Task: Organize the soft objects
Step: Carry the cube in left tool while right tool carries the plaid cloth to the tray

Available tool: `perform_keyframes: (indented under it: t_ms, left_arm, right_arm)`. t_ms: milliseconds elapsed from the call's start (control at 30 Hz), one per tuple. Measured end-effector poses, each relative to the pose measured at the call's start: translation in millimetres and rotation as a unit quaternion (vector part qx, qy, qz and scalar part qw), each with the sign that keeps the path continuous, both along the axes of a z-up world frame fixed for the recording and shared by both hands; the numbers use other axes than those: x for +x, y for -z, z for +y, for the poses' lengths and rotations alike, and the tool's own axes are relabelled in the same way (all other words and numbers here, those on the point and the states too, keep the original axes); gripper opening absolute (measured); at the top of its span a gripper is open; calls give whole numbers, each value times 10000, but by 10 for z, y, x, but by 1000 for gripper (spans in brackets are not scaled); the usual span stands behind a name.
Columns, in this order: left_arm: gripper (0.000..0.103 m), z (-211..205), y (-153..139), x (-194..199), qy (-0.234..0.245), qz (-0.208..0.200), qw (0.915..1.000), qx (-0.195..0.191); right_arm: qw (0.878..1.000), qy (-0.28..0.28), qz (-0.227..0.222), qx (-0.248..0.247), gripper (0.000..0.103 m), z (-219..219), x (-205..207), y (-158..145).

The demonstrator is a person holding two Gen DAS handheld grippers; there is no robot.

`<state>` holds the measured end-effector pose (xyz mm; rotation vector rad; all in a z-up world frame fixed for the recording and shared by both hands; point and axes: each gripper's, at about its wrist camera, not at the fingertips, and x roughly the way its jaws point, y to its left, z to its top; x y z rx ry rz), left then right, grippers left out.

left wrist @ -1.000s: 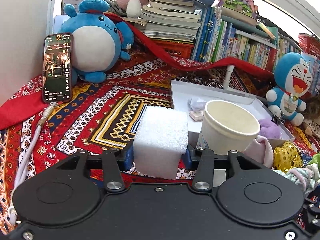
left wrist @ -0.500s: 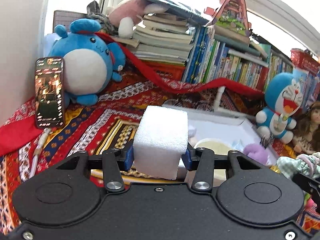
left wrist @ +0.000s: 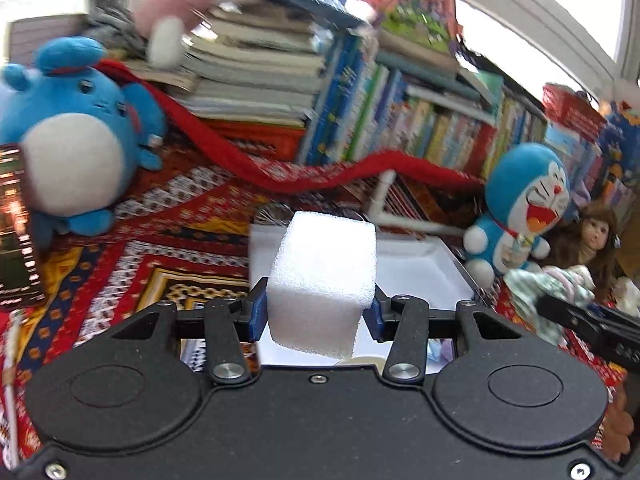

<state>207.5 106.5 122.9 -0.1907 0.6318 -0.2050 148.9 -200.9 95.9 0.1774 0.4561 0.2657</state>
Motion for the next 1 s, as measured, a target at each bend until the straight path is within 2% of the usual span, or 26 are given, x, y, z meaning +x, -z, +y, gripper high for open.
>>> perform_keyframes:
  t_ms: [267, 400, 600, 1000]
  left_arm:
    - [45, -146, 205, 572, 354, 921, 9951, 102]
    - [45, -148, 357, 735, 341, 1216, 9919, 141]
    - [45, -34, 529, 928, 237, 1553, 9875, -128]
    - [44, -76, 753, 1158, 338, 1879, 9814, -200]
  right_arm:
    - [9966, -179, 540, 594, 55, 13, 418, 116]
    - [9953, -336, 703, 580, 55, 192, 548, 193]
    - [9929, -538, 914, 542, 55, 439, 733, 351]
    - [9889, -786, 1225, 306, 55, 657, 930, 622]
